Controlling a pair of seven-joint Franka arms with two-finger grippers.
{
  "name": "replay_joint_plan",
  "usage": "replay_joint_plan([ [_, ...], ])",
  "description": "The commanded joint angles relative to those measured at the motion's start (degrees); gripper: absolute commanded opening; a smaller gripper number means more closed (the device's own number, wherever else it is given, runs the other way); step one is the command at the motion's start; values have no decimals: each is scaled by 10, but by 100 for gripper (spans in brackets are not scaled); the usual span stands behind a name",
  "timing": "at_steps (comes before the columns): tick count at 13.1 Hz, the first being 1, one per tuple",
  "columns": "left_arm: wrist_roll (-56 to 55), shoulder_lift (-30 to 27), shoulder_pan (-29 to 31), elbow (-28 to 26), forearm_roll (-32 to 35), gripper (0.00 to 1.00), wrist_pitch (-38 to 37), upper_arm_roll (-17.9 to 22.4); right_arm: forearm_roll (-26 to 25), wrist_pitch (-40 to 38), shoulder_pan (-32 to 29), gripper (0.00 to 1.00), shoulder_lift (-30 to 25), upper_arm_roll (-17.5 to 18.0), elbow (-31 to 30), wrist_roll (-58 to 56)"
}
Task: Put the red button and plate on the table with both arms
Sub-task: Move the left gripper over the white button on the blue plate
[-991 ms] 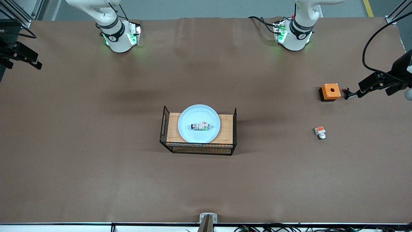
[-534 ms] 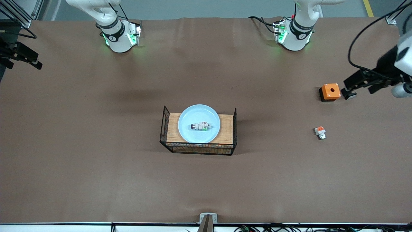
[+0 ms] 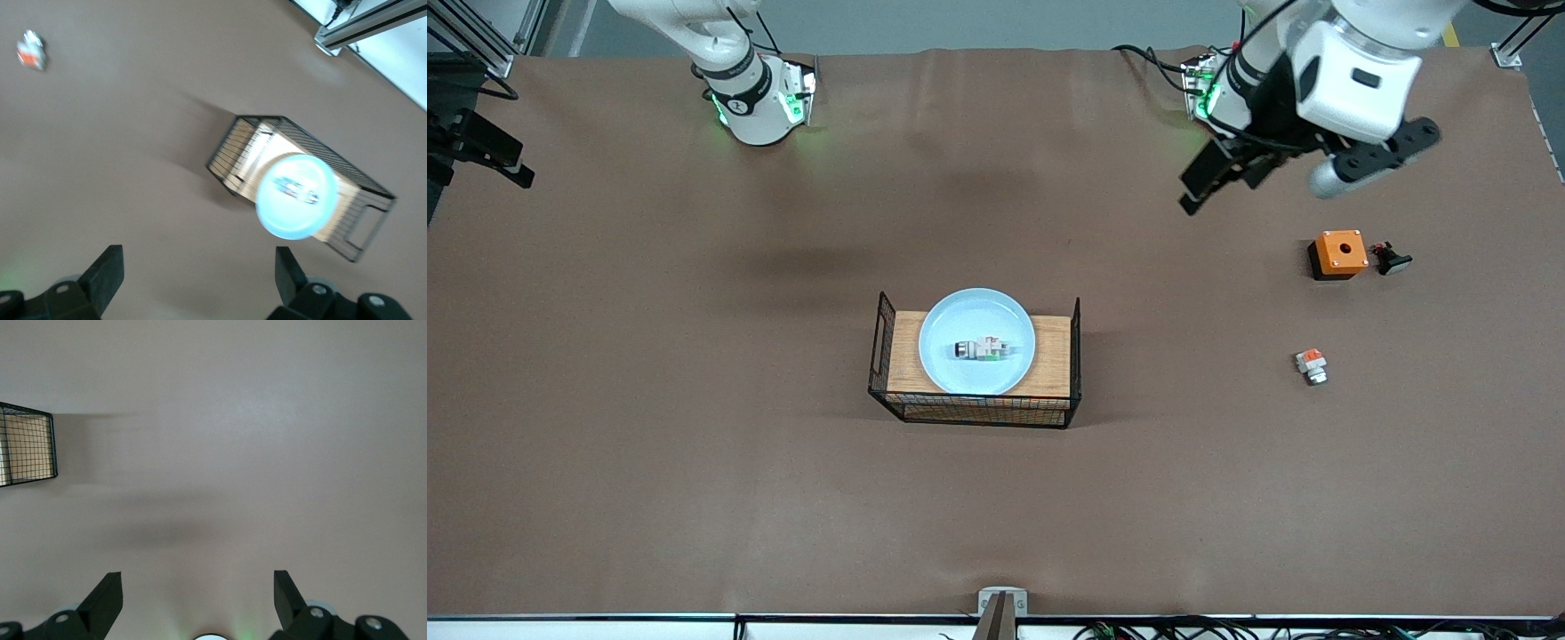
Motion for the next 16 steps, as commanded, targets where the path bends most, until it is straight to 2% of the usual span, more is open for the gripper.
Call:
replay_joint_plan([
  [1,-120,38,4,15,-13,100,28,-40,-2,-4,-24,100,22,6,7,-9],
  [2,-180,59,-8,15,-9,100,50,-56,-2,-5,-25,100,33,6,6,-9],
  [5,-360,130,-72,16,9,100,123,-56,-6,-20,-36,100,63,7,4,-10],
  [6,-412,148,-88,16,21,100,142,-56,-6,-21,-36,100,90,7,8,-11],
  [9,-596,204,-138,23,116,100,180,-51,-7,-15,-36,100,108,7,17,-11],
  [11,-738,255,-149,56,158,100,187,-48,-10,-14,-37,100,151,7,26,-11],
  [12,-762,278,-156,76,172,100,187,-48,-12,-14,-41,100,159,7,35,-11],
  [14,-803,294,-158,82,172,100,193,-48,-21,-14,-39,100,174,7,44,-11],
  [16,-829,321,-164,84,174,100,217,-43,-74,-14,-23,100,177,9,55,-4],
])
